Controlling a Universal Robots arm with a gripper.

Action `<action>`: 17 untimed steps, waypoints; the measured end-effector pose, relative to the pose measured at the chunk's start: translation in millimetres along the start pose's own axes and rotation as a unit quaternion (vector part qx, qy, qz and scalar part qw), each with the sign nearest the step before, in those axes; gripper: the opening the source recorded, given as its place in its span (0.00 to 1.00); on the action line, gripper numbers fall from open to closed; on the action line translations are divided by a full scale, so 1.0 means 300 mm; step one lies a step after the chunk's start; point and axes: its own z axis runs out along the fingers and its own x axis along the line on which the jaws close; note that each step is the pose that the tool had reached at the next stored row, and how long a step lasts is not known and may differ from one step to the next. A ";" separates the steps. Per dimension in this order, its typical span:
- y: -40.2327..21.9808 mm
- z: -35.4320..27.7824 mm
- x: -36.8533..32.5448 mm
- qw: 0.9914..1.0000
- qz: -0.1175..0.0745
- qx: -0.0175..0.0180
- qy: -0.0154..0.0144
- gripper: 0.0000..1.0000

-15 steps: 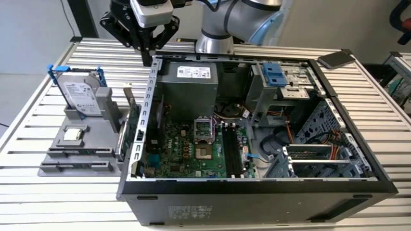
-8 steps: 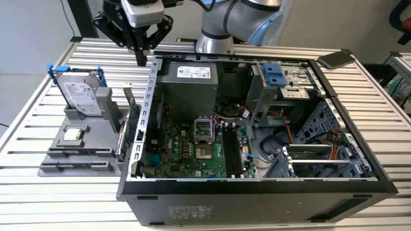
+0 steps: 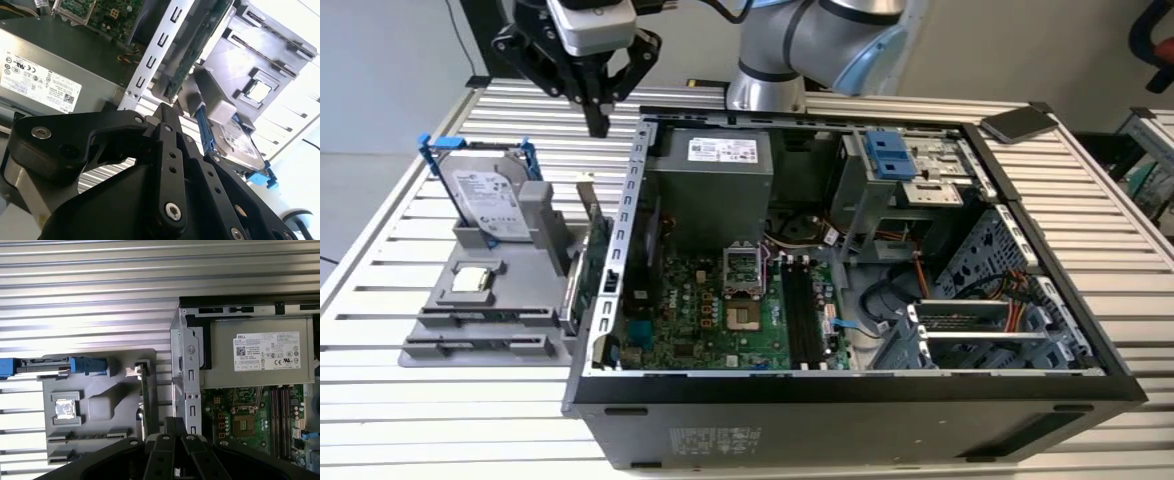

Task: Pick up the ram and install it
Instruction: 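Reach for the ram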

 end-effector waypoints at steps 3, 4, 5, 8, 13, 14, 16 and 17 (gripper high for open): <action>-0.001 0.000 0.022 1.000 0.000 0.000 0.000 0.00; -0.002 -0.001 0.029 1.000 -0.001 0.000 0.000 0.00; -0.002 -0.001 0.036 1.000 -0.001 0.000 0.000 0.00; -0.004 -0.001 0.057 1.000 -0.001 0.000 0.000 0.00; -0.006 -0.002 0.092 1.000 -0.002 0.000 0.000 0.00; -0.007 -0.002 0.099 1.000 -0.002 0.000 0.000 0.00; -0.008 -0.002 0.112 1.000 -0.002 0.000 0.000 0.00; -0.008 -0.003 0.119 1.000 -0.002 0.000 0.000 0.00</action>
